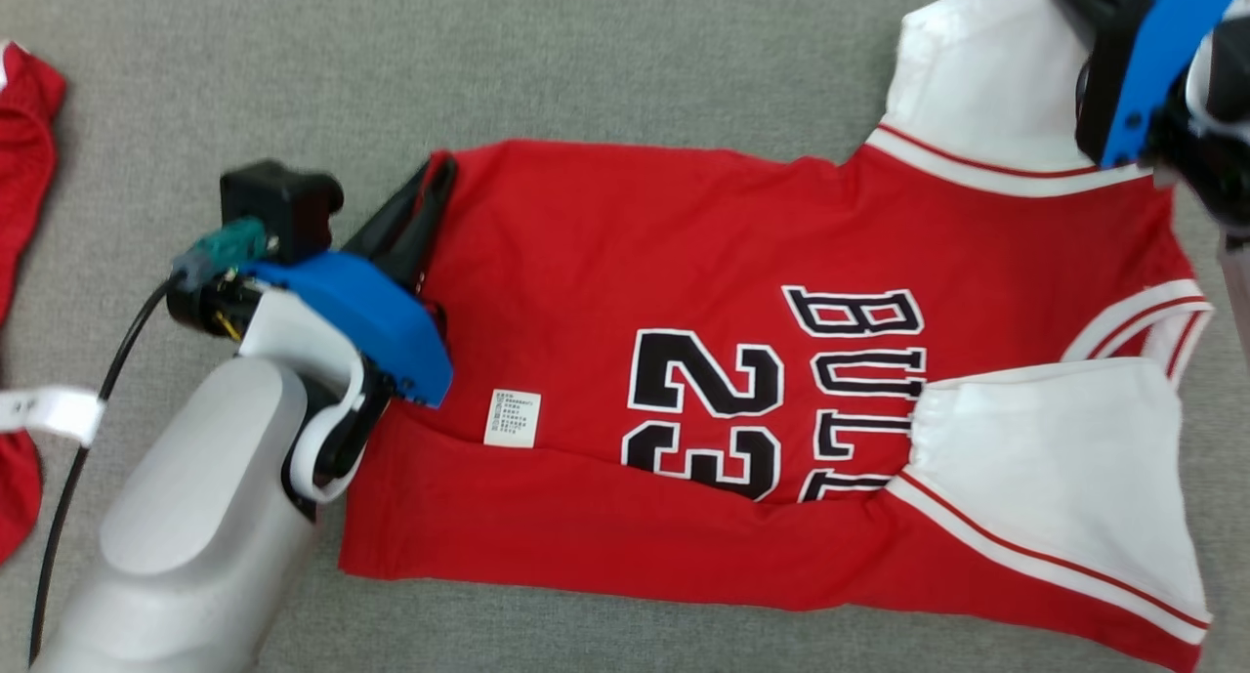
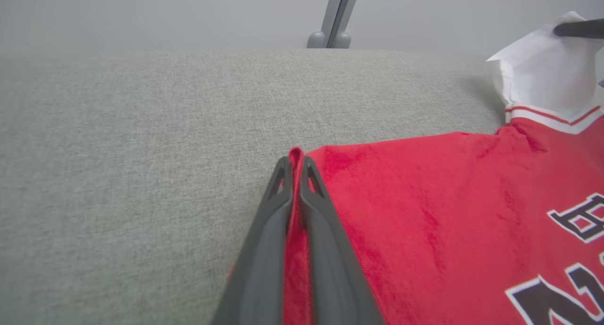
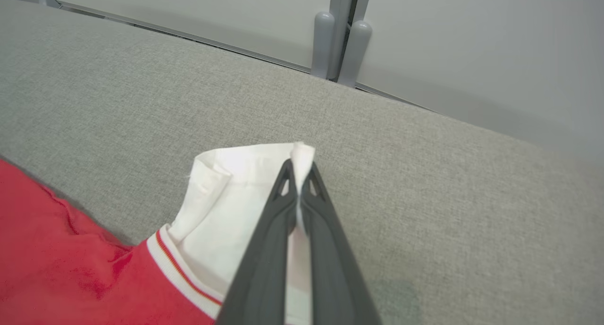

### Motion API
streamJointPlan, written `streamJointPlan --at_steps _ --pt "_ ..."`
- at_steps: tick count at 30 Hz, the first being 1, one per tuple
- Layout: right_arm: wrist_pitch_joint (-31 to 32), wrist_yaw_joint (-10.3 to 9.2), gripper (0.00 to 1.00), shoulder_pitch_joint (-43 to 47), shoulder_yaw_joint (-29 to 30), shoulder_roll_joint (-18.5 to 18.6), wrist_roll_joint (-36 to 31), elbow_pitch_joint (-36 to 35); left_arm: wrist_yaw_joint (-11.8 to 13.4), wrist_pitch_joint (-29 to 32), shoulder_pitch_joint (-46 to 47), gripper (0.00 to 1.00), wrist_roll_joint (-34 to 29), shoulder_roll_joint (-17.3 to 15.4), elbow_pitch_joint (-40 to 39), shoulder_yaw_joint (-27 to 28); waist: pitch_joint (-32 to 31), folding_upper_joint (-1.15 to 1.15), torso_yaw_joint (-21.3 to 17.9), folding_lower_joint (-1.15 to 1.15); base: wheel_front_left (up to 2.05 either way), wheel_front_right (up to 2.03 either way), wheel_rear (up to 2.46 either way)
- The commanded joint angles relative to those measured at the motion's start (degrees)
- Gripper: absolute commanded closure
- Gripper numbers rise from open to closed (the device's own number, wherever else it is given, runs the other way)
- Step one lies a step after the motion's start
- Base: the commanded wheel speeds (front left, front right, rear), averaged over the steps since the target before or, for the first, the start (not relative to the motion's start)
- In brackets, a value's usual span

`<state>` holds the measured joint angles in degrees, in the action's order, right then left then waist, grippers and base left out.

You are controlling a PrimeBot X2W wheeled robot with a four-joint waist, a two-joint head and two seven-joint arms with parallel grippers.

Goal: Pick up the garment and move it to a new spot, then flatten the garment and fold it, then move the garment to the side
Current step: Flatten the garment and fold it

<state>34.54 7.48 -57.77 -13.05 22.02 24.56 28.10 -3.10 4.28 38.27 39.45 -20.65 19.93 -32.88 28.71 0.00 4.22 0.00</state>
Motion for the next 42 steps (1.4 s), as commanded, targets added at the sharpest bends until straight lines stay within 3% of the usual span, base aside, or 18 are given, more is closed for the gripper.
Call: streamJointPlan --at_steps 1,5,13,19,27,41,42 --pt "0.2 0.03 1.0 1.3 -0.4 0.9 0.5 -0.7 0.0 -0.6 -0.8 1.0 0.4 -0.1 -0.2 0.2 -1.6 0.0 -1.0 0.0 0.0 0.0 0.0" --pt "1.8 0.03 1.0 8.3 -1.7 4.3 6.2 -9.0 -2.4 -4.2 -3.9 1.0 -0.5 -3.0 -2.1 -1.1 -4.1 0.0 -1.9 0.0 0.0 0.0 0.0" --pt "7.8 0.03 1.0 24.1 0.4 8.2 11.4 -23.2 -3.4 -9.0 -10.1 1.0 -4.3 -9.6 -4.0 -3.8 -8.1 0.0 -3.9 0.0 0.0 0.0 0.0" --pt "11.3 0.03 1.0 36.3 7.1 5.4 12.1 -31.4 -3.7 -11.5 -12.7 1.0 -6.6 -12.0 -2.0 -6.1 -10.2 0.0 -4.3 0.0 0.0 0.0 0.0" --pt "15.6 0.03 1.0 48.6 13.8 -1.7 10.1 -41.2 -3.3 -15.2 -13.6 1.0 -9.3 -12.5 1.5 -7.7 -11.9 0.0 -5.2 0.0 0.0 0.0 0.0" --pt "24.6 0.03 1.0 59.1 17.5 -10.3 7.0 -47.8 1.3 -18.6 -15.4 1.0 -10.7 -10.8 5.5 -6.5 -14.1 0.0 -6.1 0.0 0.0 0.0 0.0" --pt "25.1 0.03 1.0 59.6 17.6 -10.9 6.8 -47.9 1.6 -18.7 -15.9 0.67 -10.4 -10.5 5.8 -6.3 -14.2 0.0 -6.1 0.0 0.0 0.0 0.0"
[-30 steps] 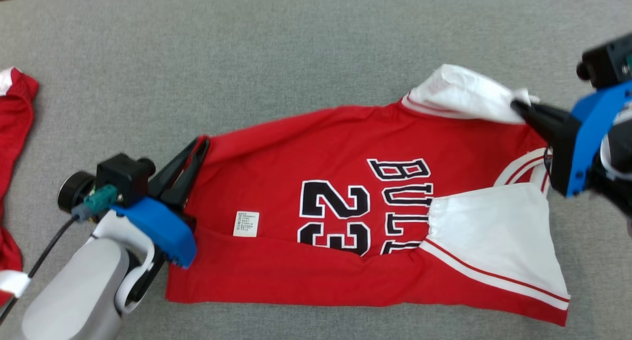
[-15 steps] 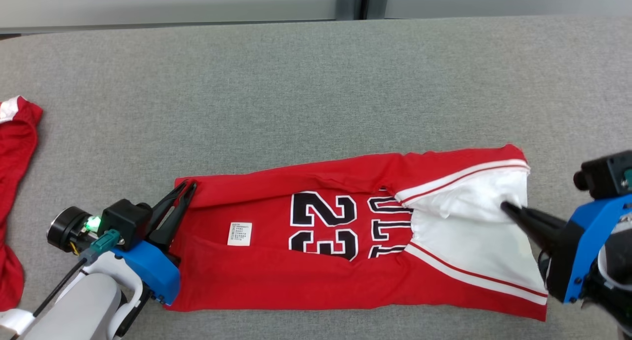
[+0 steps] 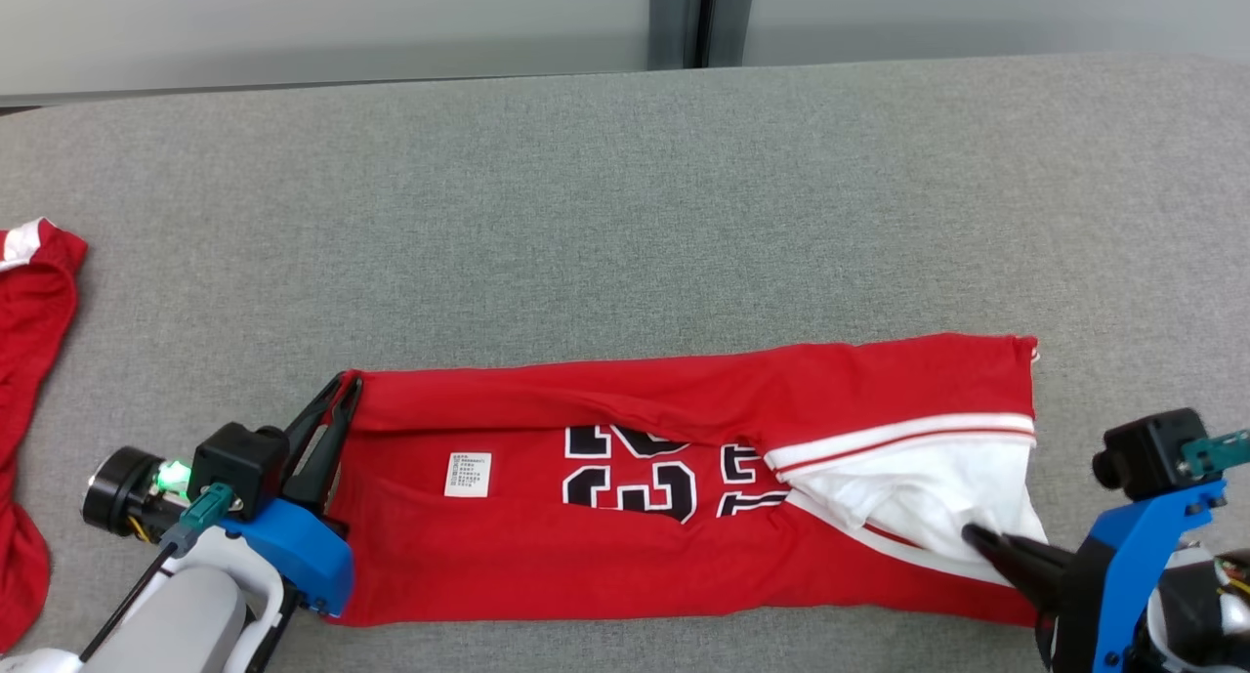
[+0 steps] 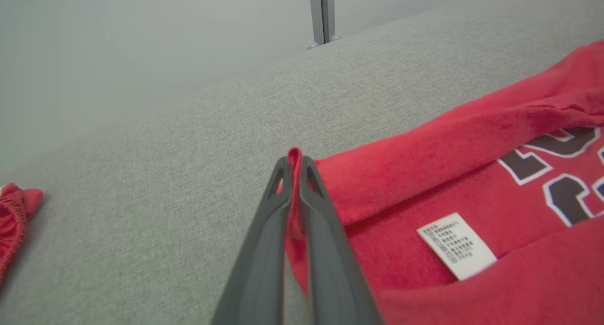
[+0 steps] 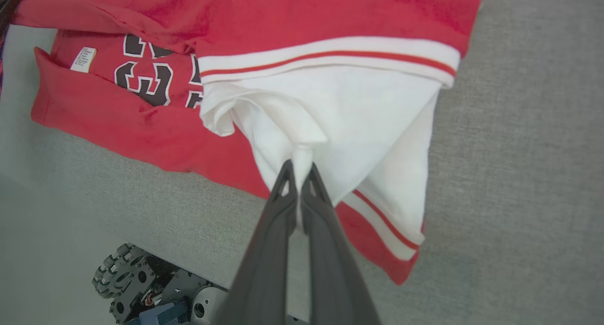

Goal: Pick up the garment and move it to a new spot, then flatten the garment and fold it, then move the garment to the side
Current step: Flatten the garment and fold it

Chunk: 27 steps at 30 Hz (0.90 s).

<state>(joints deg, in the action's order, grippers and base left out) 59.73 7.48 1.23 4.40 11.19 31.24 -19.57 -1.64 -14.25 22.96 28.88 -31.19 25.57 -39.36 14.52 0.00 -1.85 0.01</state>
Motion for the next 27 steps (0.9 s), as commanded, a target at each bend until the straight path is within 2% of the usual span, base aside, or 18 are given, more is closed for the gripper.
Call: streamJointPlan --at_steps 1,2,3,8,14,20,24,27 --pt "0.5 0.03 0.96 1.0 0.1 -0.7 -0.2 -0.3 0.4 -0.3 -0.9 0.51 0.6 0.5 0.3 0.6 -0.2 0.0 0.0 -0.01 0.0 0.0 0.0" --pt "0.8 0.03 0.51 1.5 0.1 -1.2 -0.4 -0.4 0.7 -0.5 -1.2 0.05 1.0 0.9 0.5 1.1 -0.3 0.0 0.0 -0.01 0.0 0.0 0.0" --pt "0.9 0.03 0.0 1.8 0.4 -1.9 -0.7 -0.3 0.8 -0.6 -1.6 0.0 1.5 1.3 0.7 1.5 -0.6 0.0 0.0 -0.01 0.0 0.0 0.0" --pt "-2.0 0.03 0.0 2.4 0.7 -3.8 -2.2 -0.7 2.7 -1.0 -4.8 0.0 5.4 4.6 -0.4 6.1 -2.0 0.0 0.3 -0.01 0.0 0.0 0.0" --pt "-11.3 0.03 0.0 1.5 3.0 -5.1 -4.9 0.6 4.7 -1.0 -10.4 0.0 6.6 10.1 -7.4 16.5 -4.3 0.0 1.2 -0.01 0.0 0.0 0.0" --pt "-20.4 0.03 0.0 1.5 7.6 -7.1 -7.1 3.6 4.1 -1.0 -14.7 0.0 1.9 14.4 -11.3 23.3 -7.0 0.0 2.4 -0.01 0.0 0.0 0.0" --pt "-25.5 0.03 0.0 1.1 10.6 -7.9 -9.0 6.7 3.1 -1.0 -16.1 0.0 -0.6 15.6 -10.6 25.1 -8.3 0.0 2.9 -0.01 0.0 0.0 0.0" --pt "-28.7 0.03 0.0 -0.1 12.6 -8.3 -9.7 11.5 2.6 -1.0 -16.6 0.0 -1.1 16.2 -9.8 26.1 -8.9 0.0 3.0 -0.01 0.0 0.0 0.0"
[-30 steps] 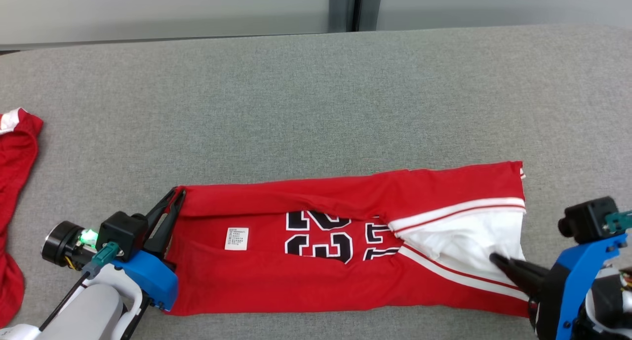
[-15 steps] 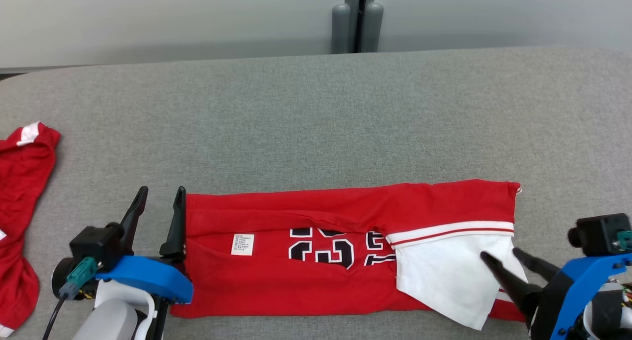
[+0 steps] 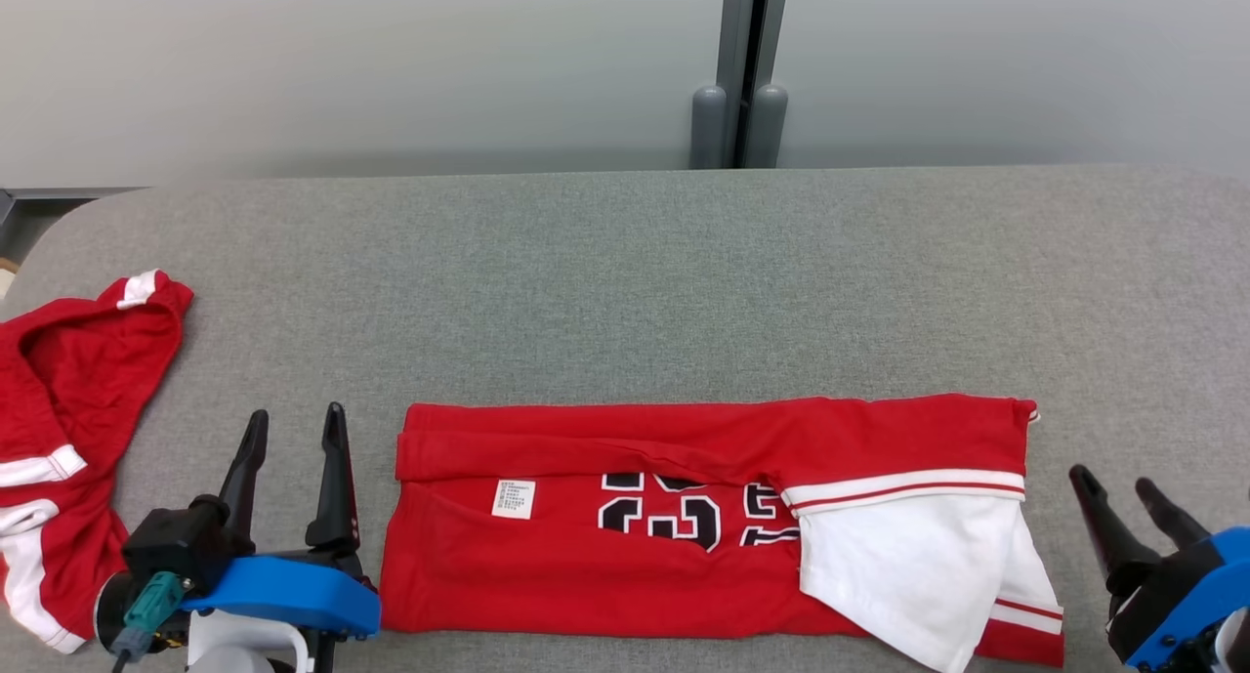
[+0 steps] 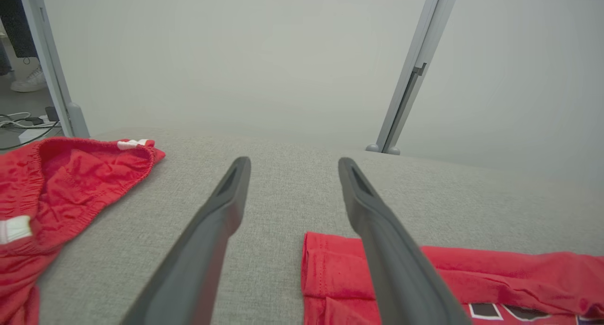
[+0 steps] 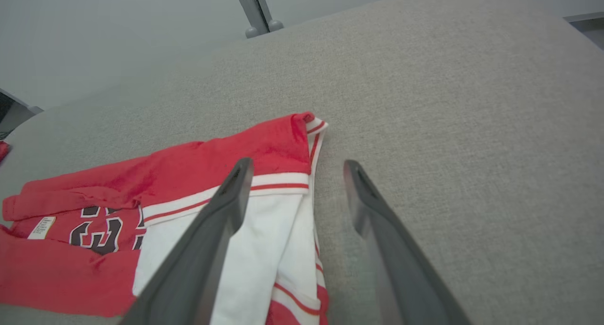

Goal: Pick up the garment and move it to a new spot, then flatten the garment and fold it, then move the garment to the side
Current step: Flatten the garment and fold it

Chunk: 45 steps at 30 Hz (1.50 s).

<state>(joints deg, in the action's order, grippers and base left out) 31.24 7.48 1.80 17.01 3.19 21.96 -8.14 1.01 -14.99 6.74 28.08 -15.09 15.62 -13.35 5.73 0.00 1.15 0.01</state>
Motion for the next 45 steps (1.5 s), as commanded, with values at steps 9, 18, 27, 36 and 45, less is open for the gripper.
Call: streamJointPlan --at_steps 9,18,27,36,45 --pt "-3.7 0.03 0.0 -6.2 0.2 -0.3 -1.0 17.8 -1.1 -0.2 1.0 0.0 -0.9 0.2 2.4 -0.1 0.0 0.0 0.6 -0.01 0.0 0.0 0.0" --pt "-1.2 0.03 0.0 -11.2 -2.1 -0.3 -6.3 27.0 -1.2 -0.2 2.0 0.0 -0.6 0.0 2.9 -0.3 1.0 0.0 1.1 -0.01 0.0 0.0 0.0" --pt "3.5 0.12 0.21 -13.9 -7.7 -0.9 -7.2 32.2 -1.5 -0.2 2.7 0.0 -0.1 0.1 3.3 -0.6 1.9 0.0 1.7 -0.01 0.0 0.0 0.0" --pt "4.2 0.02 1.0 -13.7 -1.4 -0.2 -12.0 23.4 -1.4 -0.2 2.7 0.0 0.0 -0.3 3.3 -0.1 2.0 0.0 1.4 -0.01 0.0 0.0 0.0" --pt "11.5 0.02 1.0 -8.8 9.0 2.0 -17.5 7.1 -1.3 -0.2 2.2 0.0 -0.3 -0.6 2.3 0.0 1.6 0.0 0.5 -0.01 0.0 0.0 0.0"
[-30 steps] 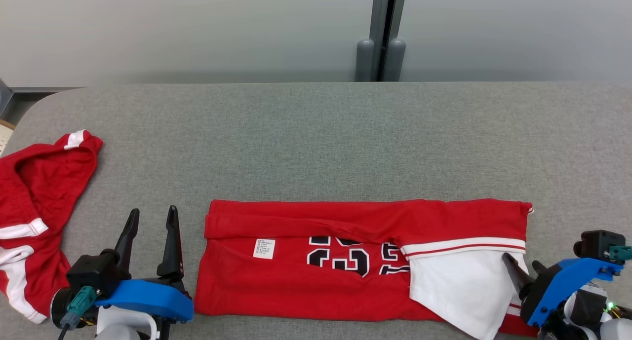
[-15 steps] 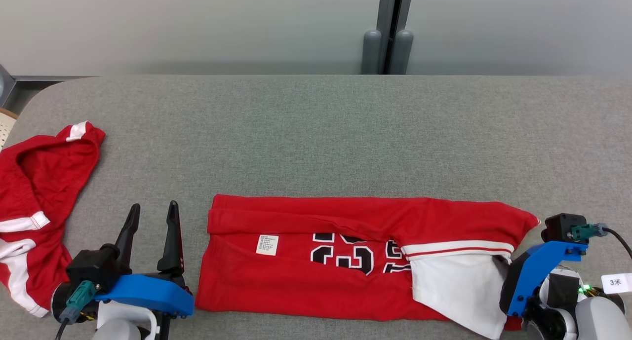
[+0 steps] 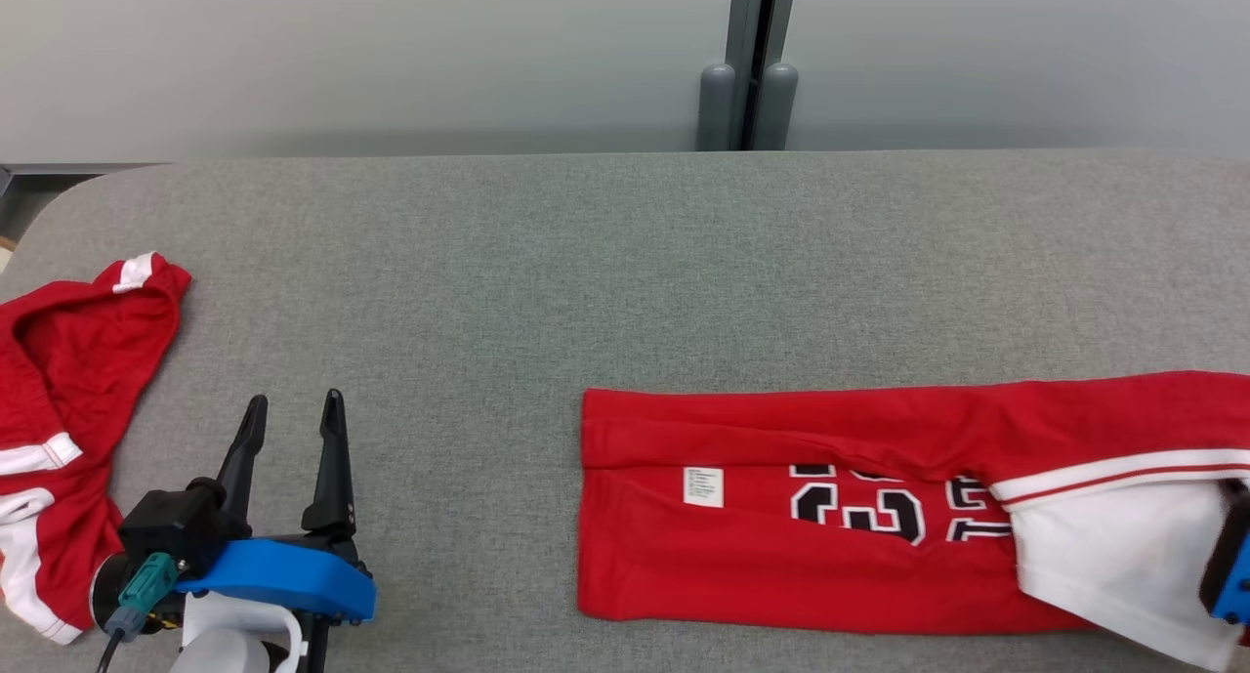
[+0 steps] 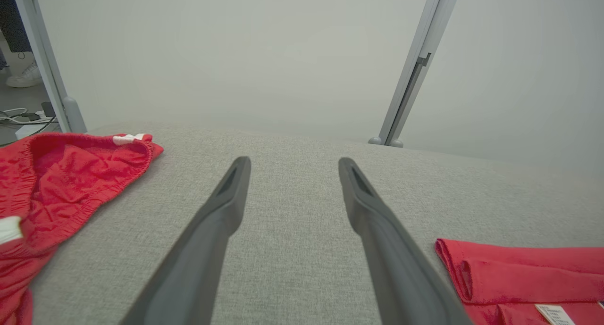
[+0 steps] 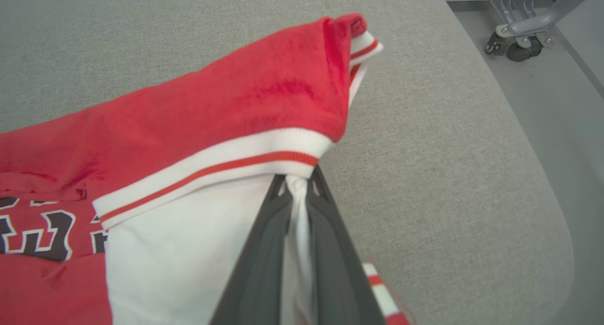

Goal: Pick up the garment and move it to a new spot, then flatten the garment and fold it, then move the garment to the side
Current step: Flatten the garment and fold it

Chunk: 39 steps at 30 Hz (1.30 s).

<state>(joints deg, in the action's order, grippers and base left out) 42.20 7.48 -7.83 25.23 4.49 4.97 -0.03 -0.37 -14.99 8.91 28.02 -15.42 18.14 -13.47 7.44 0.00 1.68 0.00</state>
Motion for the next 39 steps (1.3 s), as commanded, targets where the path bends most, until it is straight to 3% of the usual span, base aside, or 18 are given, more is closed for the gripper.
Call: streamJointPlan --at_steps 1,8,11,17,26,38,39 --pt "1.2 0.02 1.0 1.4 1.7 1.1 -0.9 -2.5 0.1 -0.3 -0.1 0.0 -0.3 -0.4 -0.3 0.2 -0.1 0.0 -0.2 0.0 0.0 0.0 0.0" --pt "4.7 0.03 1.0 3.1 0.9 1.2 -0.7 -9.0 0.1 -0.3 -0.8 0.0 -0.1 -0.7 -0.5 0.2 -0.8 0.0 -0.4 0.0 0.0 0.0 0.0" --pt "6.5 0.03 1.0 3.5 -4.0 0.2 0.5 -10.7 0.2 -0.3 -0.9 0.0 0.1 -0.6 -0.5 0.1 -1.1 0.0 -0.1 0.0 0.0 0.0 0.0" --pt "8.4 0.03 1.0 2.0 -19.3 -1.2 4.6 -11.1 0.4 -0.2 -1.2 0.0 0.3 -0.5 -0.3 -0.2 -1.6 0.0 0.6 0.0 0.0 0.0 0.0" --pt "2.8 0.03 1.0 -7.4 -35.5 -1.6 13.4 3.0 -0.2 -0.1 1.0 0.0 0.0 -0.4 -0.1 -0.9 0.0 0.0 3.0 0.0 0.0 0.0 0.0" --pt "-3.7 0.04 1.0 -16.5 -44.4 -1.6 18.0 21.4 -0.4 0.0 2.8 0.0 -0.1 -0.1 1.1 -1.5 0.8 0.0 5.3 0.0 0.0 0.0 0.0" --pt "-4.2 0.04 0.86 -16.9 -44.9 -1.6 18.5 22.4 -0.4 -0.1 2.8 0.0 -0.1 -0.1 1.1 -1.5 0.9 0.0 5.2 0.0 0.0 0.0 0.0"
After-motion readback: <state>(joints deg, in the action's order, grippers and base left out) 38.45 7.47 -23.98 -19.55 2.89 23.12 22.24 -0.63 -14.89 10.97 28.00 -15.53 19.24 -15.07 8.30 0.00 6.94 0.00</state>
